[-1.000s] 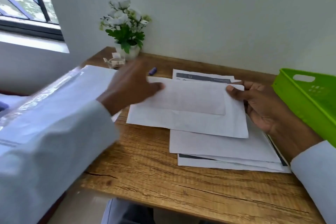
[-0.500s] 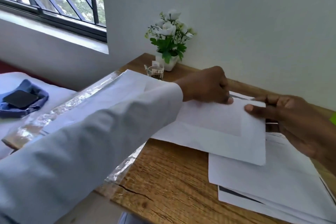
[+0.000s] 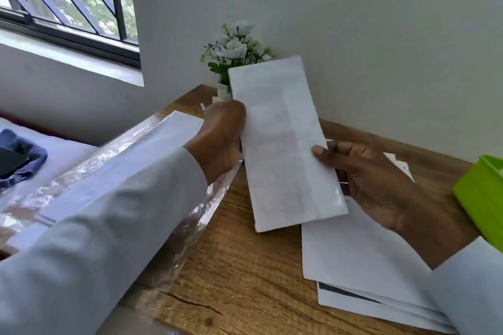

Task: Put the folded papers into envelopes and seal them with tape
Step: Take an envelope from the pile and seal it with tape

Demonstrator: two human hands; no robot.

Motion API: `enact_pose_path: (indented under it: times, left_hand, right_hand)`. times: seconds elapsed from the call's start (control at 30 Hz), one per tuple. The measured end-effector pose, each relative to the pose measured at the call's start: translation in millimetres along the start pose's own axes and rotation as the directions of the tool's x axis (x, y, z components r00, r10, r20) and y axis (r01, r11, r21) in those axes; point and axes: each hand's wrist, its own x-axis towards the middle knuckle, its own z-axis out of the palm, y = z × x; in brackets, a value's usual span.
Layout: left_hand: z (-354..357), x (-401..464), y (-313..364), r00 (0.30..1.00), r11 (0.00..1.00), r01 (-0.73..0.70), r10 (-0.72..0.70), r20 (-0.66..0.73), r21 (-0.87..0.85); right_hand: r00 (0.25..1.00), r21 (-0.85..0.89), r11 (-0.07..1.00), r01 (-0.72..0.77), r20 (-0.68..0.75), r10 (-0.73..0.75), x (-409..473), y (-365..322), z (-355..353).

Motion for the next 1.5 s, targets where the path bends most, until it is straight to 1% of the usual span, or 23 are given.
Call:
enact_pose_path:
  times: [0.07,0.1,0.13,0.17,0.2,0.23,0.27,0.3,0.33,0.37,0.43,0.47,0.53,0.57,0.67,0.73,0.83,0.97,1.03,1.13,1.27,1.37,1.5]
  left_hand:
    - [-3.4,-6.7,-0.6,0.999,0.996,0.017,-0.019,-0.028,-0.090]
    - [-6.9,-8.8,-2.1,0.999,0.997,-0.012,0.009,-0.039,-0.080]
    - [-12.1,-9.3,-1.6,0.993,0.995,-0.100,0.098,-0.066,-0.029]
    - [-16.0,-13.1,1.0,0.962,0.964,-0.246,0.255,-0.097,0.098]
    - [-18.0,-17.1,5.4,0.885,0.857,-0.422,0.460,-0.072,0.295]
    - [-17.9,-19.9,9.0,0.769,0.652,-0.568,0.637,0.043,0.501]
    - [-14.0,-23.1,10.3,0.656,0.406,-0.655,0.724,0.214,0.637]
    - [-8.8,-27.2,12.8,0.603,0.202,-0.685,0.697,0.388,0.700]
    - [-2.2,-28.7,15.2,0.614,0.076,-0.698,0.575,0.541,0.712]
    - [4.1,-27.9,15.0,0.648,-0.005,-0.709,0.390,0.654,0.705]
    - [11.4,-21.2,9.0,0.680,-0.088,-0.726,0.056,0.731,0.682]
    - [10.9,-14.8,6.1,0.694,-0.102,-0.718,-0.027,0.720,0.688]
    - [5.8,-3.2,-0.5,0.727,-0.073,-0.686,-0.071,0.683,0.724]
    - [1.7,1.8,-3.2,0.735,-0.052,-0.678,-0.065,0.675,0.733]
    - [-8.6,10.5,-13.0,0.736,0.006,-0.676,-0.050,0.675,0.737]
    - [-11.6,12.1,-19.4,0.729,0.052,-0.681,-0.040,0.683,0.730]
    - [-14.6,12.9,-31.7,0.732,0.103,-0.677,-0.010,0.682,0.729]
    - [-16.0,15.2,-37.4,0.711,0.125,-0.701,0.055,0.701,0.702]
    - [-15.0,15.6,-36.7,0.699,0.131,-0.714,0.069,0.712,0.688]
    - [-17.3,15.4,-37.2,0.701,0.125,-0.713,0.098,0.707,0.690]
    - [-20.1,14.8,-41.1,0.738,0.112,-0.675,0.135,0.662,0.729]
    - [-20.5,14.0,-40.8,0.739,0.134,-0.673,0.154,0.656,0.727]
    - [-20.0,14.9,-40.5,0.739,0.146,-0.673,0.153,0.656,0.725]
  right_hand:
    - [1.000,0.001,1.000,0.016,-0.001,-0.016,-1.7,2.0,0.5]
    - [1.000,-0.015,1.000,0.014,-0.004,-0.014,-2.4,1.5,-2.5]
    - [1.000,-0.057,0.998,0.005,-0.001,-0.005,-0.2,-1.9,-7.6]
    - [1.000,-0.121,0.993,-0.014,0.017,0.016,1.8,-6.7,-13.2]
    - [0.997,-0.195,0.980,-0.031,0.059,0.043,3.9,-12.3,-19.9]
    - [0.989,-0.265,0.963,-0.039,0.129,0.075,6.9,-20.2,-24.6]
    - [0.973,-0.327,0.944,-0.032,0.205,0.104,10.0,-27.5,-28.8]
    - [0.956,-0.390,0.921,-0.012,0.264,0.125,14.7,-35.1,-30.0]
    - [0.944,-0.443,0.896,0.017,0.302,0.132,19.9,-42.0,-29.6]
    - [0.936,-0.485,0.873,0.046,0.327,0.132,25.3,-47.2,-27.8]
    - [0.912,-0.560,0.823,0.095,0.381,0.154,37.5,-52.1,-20.7]
    - [0.898,-0.624,0.771,0.127,0.402,0.178,44.4,-54.1,-15.4]
    - [0.902,-0.751,0.623,0.218,0.399,0.166,58.2,-57.3,-4.3]
    - [0.917,-0.783,0.562,0.267,0.386,0.103,68.7,-59.6,1.6]
    - [0.926,-0.778,0.502,0.377,0.327,-0.188,101.0,-69.4,27.8]
    - [0.886,-0.805,0.396,0.441,0.319,-0.338,120.1,-71.0,50.7]
    - [0.807,-0.850,0.184,0.493,0.369,-0.460,140.8,-61.6,79.2]
    - [0.704,-0.835,-0.021,0.550,0.477,-0.526,157.1,-44.9,99.3]
    - [0.659,-0.808,-0.049,0.587,0.512,-0.551,162.9,-41.2,107.5]
    - [0.637,-0.791,0.001,0.612,0.493,-0.592,173.2,-37.6,122.6]
    - [0.679,-0.822,-0.015,0.570,0.480,-0.556,185.9,-34.3,138.9]
    - [0.710,-0.837,-0.008,0.548,0.470,-0.525,190.6,-33.3,144.6]
    - [0.718,-0.835,0.006,0.551,0.470,-0.514,191.6,-31.8,144.3]
